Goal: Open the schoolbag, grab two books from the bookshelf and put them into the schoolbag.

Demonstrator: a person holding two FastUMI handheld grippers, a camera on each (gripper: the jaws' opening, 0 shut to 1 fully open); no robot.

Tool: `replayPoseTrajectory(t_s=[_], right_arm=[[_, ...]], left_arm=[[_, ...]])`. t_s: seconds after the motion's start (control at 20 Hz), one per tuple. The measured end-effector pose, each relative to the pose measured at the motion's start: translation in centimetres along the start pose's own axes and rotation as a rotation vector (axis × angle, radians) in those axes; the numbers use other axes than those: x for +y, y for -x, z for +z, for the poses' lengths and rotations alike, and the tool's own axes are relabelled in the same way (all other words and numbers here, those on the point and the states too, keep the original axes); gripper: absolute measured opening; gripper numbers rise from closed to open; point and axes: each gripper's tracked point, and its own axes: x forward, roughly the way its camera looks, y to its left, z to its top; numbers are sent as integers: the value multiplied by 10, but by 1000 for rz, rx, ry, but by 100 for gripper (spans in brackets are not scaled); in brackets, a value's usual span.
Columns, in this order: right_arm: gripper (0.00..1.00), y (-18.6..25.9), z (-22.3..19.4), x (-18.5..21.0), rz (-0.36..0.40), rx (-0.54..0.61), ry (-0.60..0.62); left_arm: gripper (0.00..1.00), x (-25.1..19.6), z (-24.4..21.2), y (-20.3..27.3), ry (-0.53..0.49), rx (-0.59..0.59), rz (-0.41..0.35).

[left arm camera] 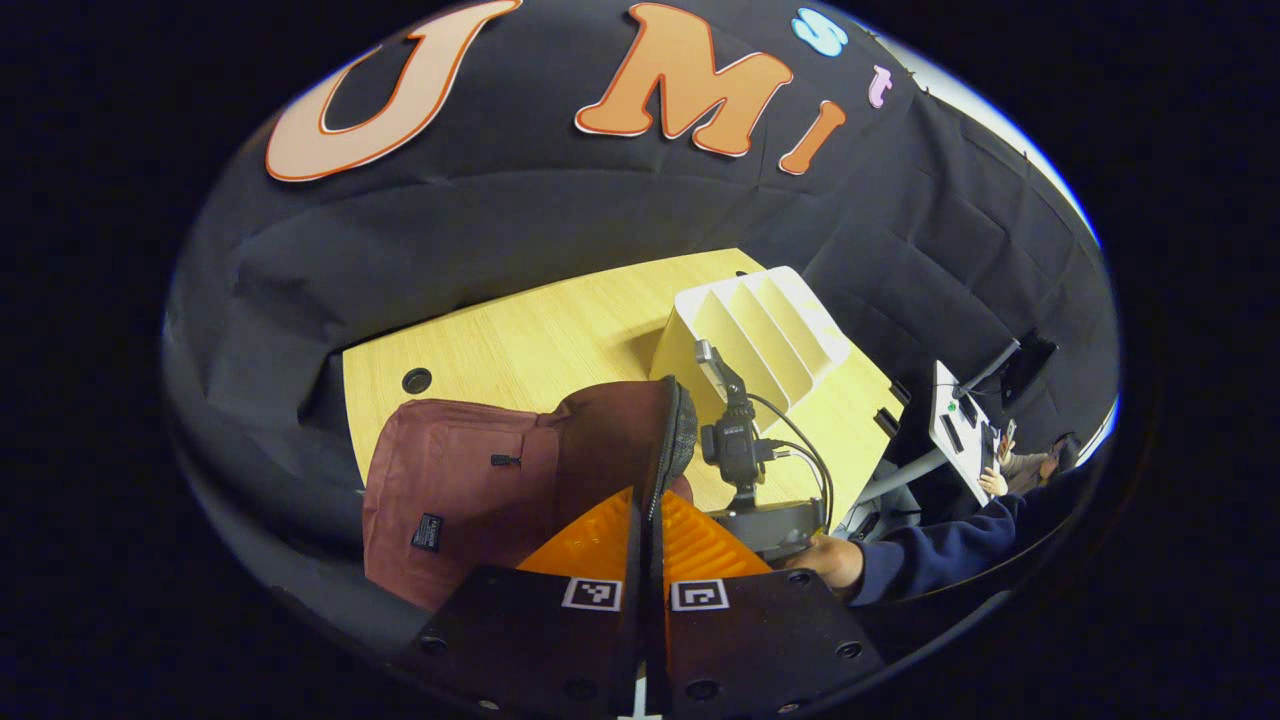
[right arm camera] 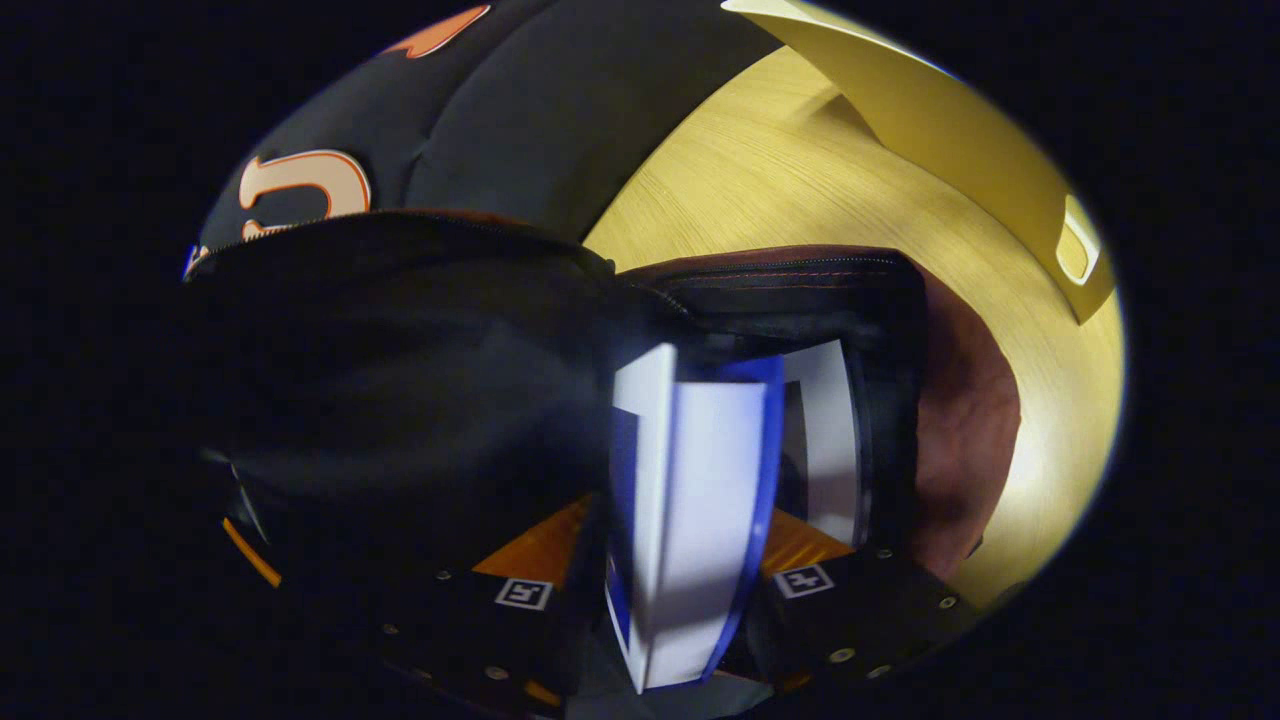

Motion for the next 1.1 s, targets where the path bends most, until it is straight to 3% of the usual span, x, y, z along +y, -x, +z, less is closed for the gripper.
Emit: replayPoseTrajectory(t_s=[0.05, 0.15, 0.35, 0.4, 0.45, 0.6, 0.7, 0.85, 1.1], right_arm=[[88, 7, 1, -6, -23, -13, 27], [96, 25, 10, -17, -70, -45, 75], [97, 70, 50, -27, -128, -174, 159], [97, 84, 62, -31, -152, -213, 183], [97, 101, 73, -37, -167, -250, 209], [97, 152, 100, -52, -186, -329, 262], [97, 181, 117, -61, -191, -382, 294], [97, 221, 136, -73, -152, -392, 339], [97, 302, 182, -115, -181, -449, 503]], left_arm=[[4, 2, 0, -1, 8, -5, 4], [4, 4, -4, -4, 8, -4, 28], [13, -24, -11, -6, -49, -15, -8], [29, -31, -10, -8, -57, -19, -15], [32, -40, -8, -12, -55, -24, -22], [58, -70, -6, -25, -36, -40, -33], [69, -94, -2, -39, -22, -50, -32], [82, -130, 6, -59, 15, -69, 14], [95, -195, 25, -89, 96, -147, 127]])
